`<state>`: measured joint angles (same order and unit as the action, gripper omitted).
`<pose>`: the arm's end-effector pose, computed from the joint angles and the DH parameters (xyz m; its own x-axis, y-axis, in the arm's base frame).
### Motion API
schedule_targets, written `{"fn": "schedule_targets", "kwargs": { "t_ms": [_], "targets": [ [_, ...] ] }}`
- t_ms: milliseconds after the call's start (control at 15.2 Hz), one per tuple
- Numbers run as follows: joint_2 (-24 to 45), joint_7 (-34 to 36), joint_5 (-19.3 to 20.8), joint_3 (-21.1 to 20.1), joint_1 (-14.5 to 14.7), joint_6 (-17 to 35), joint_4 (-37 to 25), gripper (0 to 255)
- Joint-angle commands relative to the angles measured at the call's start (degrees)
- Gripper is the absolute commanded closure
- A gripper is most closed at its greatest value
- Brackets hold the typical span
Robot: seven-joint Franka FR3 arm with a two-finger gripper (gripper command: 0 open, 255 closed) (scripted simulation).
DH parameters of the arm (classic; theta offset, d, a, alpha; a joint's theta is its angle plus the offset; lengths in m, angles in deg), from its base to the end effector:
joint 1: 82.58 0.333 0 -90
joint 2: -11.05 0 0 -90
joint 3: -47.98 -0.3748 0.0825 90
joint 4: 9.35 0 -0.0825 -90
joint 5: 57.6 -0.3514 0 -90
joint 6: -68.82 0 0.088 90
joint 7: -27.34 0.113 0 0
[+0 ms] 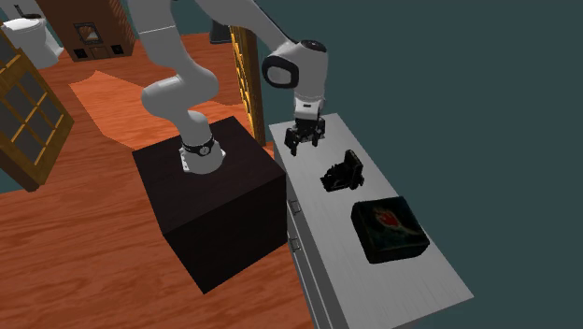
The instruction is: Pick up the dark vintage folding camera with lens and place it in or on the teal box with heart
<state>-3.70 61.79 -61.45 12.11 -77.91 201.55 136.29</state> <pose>0.2989 0.2664 0.4187 0.9977 0.0456 0.0494 0.0411 -0.9952 0.0883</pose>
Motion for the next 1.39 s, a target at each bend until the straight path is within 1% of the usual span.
{"fn": "schedule_targets", "kwargs": {
  "t_ms": [0,198,330,462,594,660,1122,1320],
  "targets": [
    [4.75,4.45,2.92,-2.54,-0.96,2.67,-1.85,0],
    [12.89,12.74,10.19,-5.63,-2.05,5.77,-5.38,0],
    [18.72,18.93,16.34,-6.36,-1.63,7.02,-8.24,0],
    [24.44,24.84,22.42,-5.61,0.25,7.61,-11.49,0],
    [29.78,29.90,27.62,-3.98,3.04,7.77,-15.05,0],
    [30.90,30.86,28.57,-3.39,3.90,7.79,-15.89,0],
    [35.95,34.78,34.40,0.31,6.40,11.26,-16.20,0],
    [36.36,35.09,34.87,0.64,6.62,11.54,-16.25,0]
  ]
}}
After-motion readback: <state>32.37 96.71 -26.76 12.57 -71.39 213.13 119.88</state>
